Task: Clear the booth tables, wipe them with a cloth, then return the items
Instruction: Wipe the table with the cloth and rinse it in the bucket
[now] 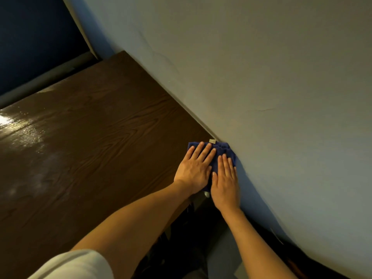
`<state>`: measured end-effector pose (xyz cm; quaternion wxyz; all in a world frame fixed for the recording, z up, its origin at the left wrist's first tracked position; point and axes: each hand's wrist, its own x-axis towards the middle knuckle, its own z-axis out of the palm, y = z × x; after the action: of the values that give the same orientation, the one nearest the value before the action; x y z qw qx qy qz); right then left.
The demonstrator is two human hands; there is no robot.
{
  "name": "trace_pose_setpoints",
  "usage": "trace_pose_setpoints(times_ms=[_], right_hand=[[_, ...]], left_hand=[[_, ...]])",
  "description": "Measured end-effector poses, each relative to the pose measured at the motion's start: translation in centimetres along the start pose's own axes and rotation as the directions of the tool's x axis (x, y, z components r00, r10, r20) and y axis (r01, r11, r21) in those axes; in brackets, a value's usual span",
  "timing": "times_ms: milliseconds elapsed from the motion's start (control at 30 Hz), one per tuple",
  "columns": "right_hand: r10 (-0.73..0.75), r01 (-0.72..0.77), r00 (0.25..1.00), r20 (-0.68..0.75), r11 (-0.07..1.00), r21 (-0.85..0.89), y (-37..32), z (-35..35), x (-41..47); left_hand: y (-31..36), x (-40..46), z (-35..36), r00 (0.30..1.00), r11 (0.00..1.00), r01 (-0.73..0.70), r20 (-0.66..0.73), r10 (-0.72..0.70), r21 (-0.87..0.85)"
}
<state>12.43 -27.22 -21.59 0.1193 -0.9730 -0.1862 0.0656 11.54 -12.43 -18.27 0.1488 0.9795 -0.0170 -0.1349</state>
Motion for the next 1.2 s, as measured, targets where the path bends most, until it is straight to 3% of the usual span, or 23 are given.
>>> trace_pose_setpoints(times_ms=[233,633,1200], right_hand=[[-0.079,0.079,0.997,-0.005,0.997,0.021,-2.6,0.5,-2.6],[-0.269,0.282,0.955,0.128,0.955,-0.095,-9.1,1.1,-2.9],[-0.529,0.568,0.799,0.286,0.82,-0.067,-20.7,2.8,7.0]], left_hand=[[-1.7,-4.4,1.0,0.999,0.999,0.037,-0.034,-0.038,-0.03],[-7.0,-10.7,0.8,0.978,0.979,0.191,-0.073,-0.196,-0.069],[-18.4,-11.1,-1.4,0.857,0.871,0.471,-0.159,-0.49,-0.142]])
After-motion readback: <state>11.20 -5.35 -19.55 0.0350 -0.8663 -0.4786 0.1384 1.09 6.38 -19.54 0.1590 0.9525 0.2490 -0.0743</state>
